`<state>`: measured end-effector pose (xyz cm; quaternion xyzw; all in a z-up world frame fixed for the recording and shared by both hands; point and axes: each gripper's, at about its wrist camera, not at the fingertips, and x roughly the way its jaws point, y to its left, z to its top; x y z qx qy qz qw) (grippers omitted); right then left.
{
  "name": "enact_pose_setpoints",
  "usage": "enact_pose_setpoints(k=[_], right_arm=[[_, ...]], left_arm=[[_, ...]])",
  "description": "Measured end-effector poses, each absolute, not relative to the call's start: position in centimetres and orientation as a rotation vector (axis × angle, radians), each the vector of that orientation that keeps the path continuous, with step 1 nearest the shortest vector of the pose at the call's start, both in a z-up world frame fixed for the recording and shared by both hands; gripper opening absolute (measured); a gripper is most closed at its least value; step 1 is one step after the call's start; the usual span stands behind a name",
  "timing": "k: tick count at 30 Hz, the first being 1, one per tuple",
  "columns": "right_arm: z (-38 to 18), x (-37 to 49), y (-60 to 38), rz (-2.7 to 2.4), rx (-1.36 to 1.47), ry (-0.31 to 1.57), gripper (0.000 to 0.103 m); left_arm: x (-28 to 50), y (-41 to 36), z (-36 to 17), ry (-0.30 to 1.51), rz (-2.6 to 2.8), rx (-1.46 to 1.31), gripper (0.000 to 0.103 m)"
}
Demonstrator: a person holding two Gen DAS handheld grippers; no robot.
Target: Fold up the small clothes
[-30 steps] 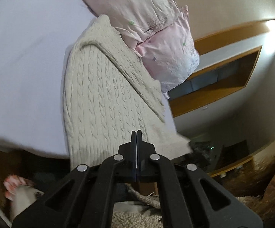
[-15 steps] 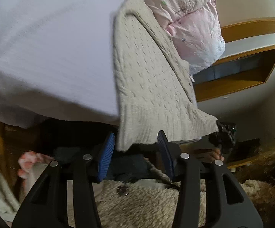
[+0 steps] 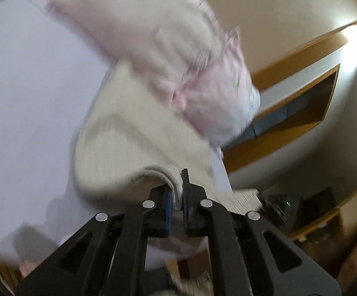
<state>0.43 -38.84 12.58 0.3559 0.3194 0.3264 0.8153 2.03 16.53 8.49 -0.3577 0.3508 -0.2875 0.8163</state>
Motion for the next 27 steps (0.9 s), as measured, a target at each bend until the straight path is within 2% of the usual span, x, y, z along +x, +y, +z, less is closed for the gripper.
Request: enact_pose_setpoints(k=[3,6,9,12,13,15,16,17,18,19,27], right_arm=[[14.2,5.4,-39.4,0.609,0.735,0.617,0.007],[13.3,11.5,-39.8,0.474,0.743,0.616,0.007],[9.2,18.1,-39.7,0.257,0.735,0.737,0.008],[4.1,22.0,-39.7,0.096,0.771,0.938,0.022],[3.4,22.4,-39.7,0.074,0.782,0.964,0.033],[3.7,22.4,-40.0,0.06,0.774,0.929,0.052],[4.7,21.9,-40.1,0.004,0.723,0.883,0.083],[5.8,21.1,-40.3,-0.07,0.672,0.826,0.097],[6.5,20.4,-40.6,-0.099,0.649,0.767,0.097],[6.9,20.2,-40.8,-0.101,0.642,0.74,0.097],[5.6,18.5,-40.7,0.032,0.7,0.795,0.097]], left_arm=[[9.0,15.8,10.8,0.665,-0.553,-0.781,0.006],[16.2,13.8,10.8,0.657,-0.43,-0.731,0.006],[22.4,11.3,7.9,0.744,-0.34,-0.678,0.006],[25.9,11.2,4.3,0.909,-0.331,-0.78,0.006],[26.0,11.6,4.0,0.911,-0.349,-0.812,0.006],[25.1,12.5,4.6,0.87,-0.373,-0.789,0.017],[24.2,13.3,5.4,0.839,-0.375,-0.766,0.042],[23.6,14.1,6.1,0.807,-0.372,-0.762,0.067],[23.0,14.8,6.6,0.783,-0.362,-0.76,0.073],[22.1,15.7,7.0,0.763,-0.348,-0.756,0.074],[20.4,16.1,2.8,0.957,-0.337,-0.688,0.071]])
